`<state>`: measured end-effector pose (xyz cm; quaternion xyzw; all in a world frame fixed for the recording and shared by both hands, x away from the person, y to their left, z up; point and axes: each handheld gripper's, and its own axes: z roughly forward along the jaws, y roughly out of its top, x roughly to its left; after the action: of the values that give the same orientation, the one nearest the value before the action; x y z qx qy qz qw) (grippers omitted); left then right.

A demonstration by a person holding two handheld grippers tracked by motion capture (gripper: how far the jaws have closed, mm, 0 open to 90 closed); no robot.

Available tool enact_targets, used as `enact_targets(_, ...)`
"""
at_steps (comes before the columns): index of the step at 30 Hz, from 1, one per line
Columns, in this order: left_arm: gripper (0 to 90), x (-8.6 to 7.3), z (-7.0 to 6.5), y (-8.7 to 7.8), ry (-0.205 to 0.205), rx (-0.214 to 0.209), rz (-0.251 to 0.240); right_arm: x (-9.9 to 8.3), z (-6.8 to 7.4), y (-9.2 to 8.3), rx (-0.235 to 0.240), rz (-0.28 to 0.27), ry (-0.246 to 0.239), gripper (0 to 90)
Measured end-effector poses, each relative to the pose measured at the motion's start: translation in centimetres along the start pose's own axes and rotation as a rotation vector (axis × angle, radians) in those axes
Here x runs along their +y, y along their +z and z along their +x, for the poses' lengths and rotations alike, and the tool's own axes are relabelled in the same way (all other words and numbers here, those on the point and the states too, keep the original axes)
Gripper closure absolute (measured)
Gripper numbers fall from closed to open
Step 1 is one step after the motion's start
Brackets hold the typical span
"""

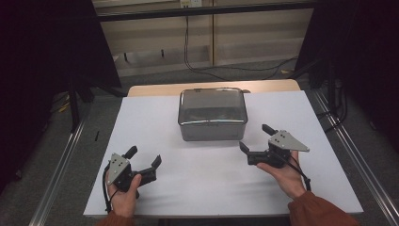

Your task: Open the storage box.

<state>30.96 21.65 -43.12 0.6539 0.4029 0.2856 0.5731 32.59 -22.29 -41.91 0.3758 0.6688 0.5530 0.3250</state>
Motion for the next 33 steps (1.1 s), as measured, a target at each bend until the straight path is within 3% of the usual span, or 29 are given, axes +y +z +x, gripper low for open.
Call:
enact_targets(4, 3.7, 0.0, 0.0, 0.0, -0.004, -0.001, -0.001, 0.5, 0.0, 1.0, 0.004, -0.001, -0.011, 0.0)
enact_targets(8, 3.7, 0.0, 0.1, 0.0, -0.002, 0.002, -0.001, 0.7, 0.7, 2.0, 0.030, 0.015, -0.066, 0.0)
enact_targets(9, 3.6, -0.1, 0.1, 0.0, 0.000, 0.004, 0.000, 0.8, 0.9, 2.4, 0.027, 0.026, -0.110, 1.1)
enact_targets(10, 3.6, -0.1, 0.1, 0.0, 0.003, 0.007, 0.002, 0.8, 0.9, 2.4, 0.027, 0.026, -0.110, 1.1)
enact_targets(14, 3.6, -0.1, 0.1, 0.1, 0.012, 0.015, 0.005, 0.9, 1.6, 3.4, 0.025, 0.041, -0.211, 2.5)
enact_targets(15, 3.6, -0.1, 0.1, 0.1, 0.012, 0.016, 0.005, 0.9, 1.6, 3.4, 0.025, 0.041, -0.211, 2.5)
enact_targets(17, 3.6, -0.1, 0.1, 0.1, 0.014, 0.021, 0.005, 1.1, 1.9, 3.9, 0.012, 0.035, -0.282, 4.3)
enact_targets(18, 3.6, -0.1, 0.1, 0.1, 0.015, 0.019, 0.006, 1.1, 1.9, 3.9, 0.012, 0.035, -0.282, 4.3)
enact_targets(19, 3.6, -0.1, 0.1, 0.1, 0.017, 0.018, 0.007, 1.3, 2.1, 4.2, 0.005, 0.039, -0.324, 4.1)
enact_targets(20, 3.6, -0.1, 0.1, 0.1, 0.016, 0.019, 0.007, 1.3, 2.1, 4.2, 0.005, 0.039, -0.324, 4.1)
enact_targets(22, 3.5, -0.1, 0.2, 0.1, 0.018, 0.020, 0.009, 1.6, 2.5, 4.7, -0.006, 0.037, -0.378, 4.6)
enact_targets(25, 3.6, -0.1, 0.2, 0.1, 0.019, 0.019, 0.009, 1.7, 2.7, 4.9, -0.009, 0.038, -0.414, 5.2)
enact_targets(29, 3.5, -0.1, 0.2, 0.1, 0.026, 0.023, 0.015, 1.9, 3.1, 5.4, -0.023, 0.034, -0.494, 6.2)
enact_targets(30, 3.5, -0.1, 0.2, 0.1, 0.026, 0.023, 0.015, 2.0, 3.4, 5.5, -0.031, 0.032, -0.537, 6.7)
enact_targets(32, 3.4, -0.1, 0.2, 0.1, 0.026, 0.023, 0.016, 2.1, 3.5, 5.6, -0.030, 0.028, -0.553, 7.2)
enact_targets(33, 3.4, -0.1, 0.2, 0.1, 0.033, 0.022, 0.020, 2.2, 3.8, 5.8, -0.043, 0.027, -0.609, 7.7)
